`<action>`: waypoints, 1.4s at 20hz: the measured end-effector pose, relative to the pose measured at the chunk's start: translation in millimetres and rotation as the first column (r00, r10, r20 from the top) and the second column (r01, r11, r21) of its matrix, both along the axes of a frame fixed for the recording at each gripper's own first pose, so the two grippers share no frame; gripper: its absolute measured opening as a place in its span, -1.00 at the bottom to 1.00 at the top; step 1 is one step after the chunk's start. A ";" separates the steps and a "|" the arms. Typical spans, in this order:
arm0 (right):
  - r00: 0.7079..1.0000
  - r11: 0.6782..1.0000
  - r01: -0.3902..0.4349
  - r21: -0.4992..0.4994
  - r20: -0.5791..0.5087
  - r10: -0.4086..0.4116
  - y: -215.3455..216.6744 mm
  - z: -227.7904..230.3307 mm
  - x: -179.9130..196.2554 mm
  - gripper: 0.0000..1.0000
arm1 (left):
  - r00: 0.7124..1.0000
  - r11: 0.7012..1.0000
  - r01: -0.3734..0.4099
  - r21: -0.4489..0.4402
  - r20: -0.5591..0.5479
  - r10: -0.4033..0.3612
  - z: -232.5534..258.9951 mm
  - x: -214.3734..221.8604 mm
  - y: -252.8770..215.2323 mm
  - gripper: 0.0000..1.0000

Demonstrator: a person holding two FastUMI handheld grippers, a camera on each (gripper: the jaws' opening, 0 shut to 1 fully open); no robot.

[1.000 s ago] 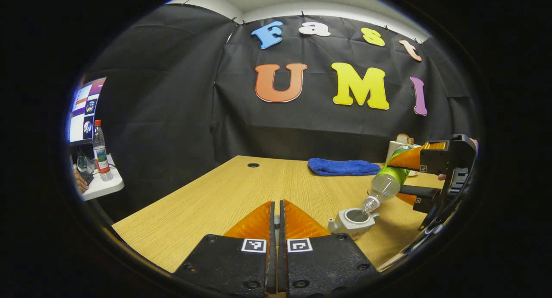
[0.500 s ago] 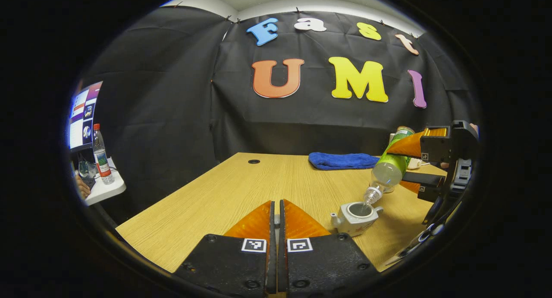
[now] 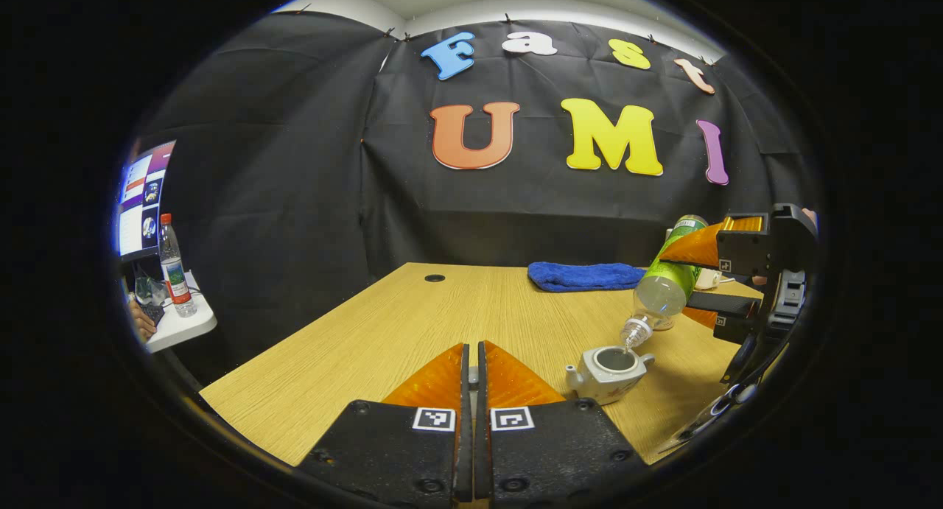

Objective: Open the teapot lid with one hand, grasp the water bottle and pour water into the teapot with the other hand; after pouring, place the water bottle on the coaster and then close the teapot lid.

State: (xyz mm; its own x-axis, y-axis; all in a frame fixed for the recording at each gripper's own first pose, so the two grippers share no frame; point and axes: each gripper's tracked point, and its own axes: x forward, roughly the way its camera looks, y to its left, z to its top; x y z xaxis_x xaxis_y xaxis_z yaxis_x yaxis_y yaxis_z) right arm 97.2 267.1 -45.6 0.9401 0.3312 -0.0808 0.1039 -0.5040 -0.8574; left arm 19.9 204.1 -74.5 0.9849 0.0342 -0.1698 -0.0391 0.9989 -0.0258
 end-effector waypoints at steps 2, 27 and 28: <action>1.000 1.000 -0.005 0.004 0.001 0.005 0.7 0.0 0.0 0.38 | 1.000 1.000 -0.002 0.000 -0.006 0.002 -1.0 -0.3 0.2 -0.93; 0.871 0.483 0.289 0.827 -0.436 0.225 -28.5 19.4 22.2 0.41 | 0.999 0.999 -0.009 0.031 0.047 0.007 27.6 -1.9 -21.0 -0.92; 0.862 0.405 0.326 0.854 -0.444 0.243 -36.0 25.8 26.8 0.41 | 0.998 0.999 0.000 0.034 0.055 -0.002 31.1 -1.4 -29.4 -0.93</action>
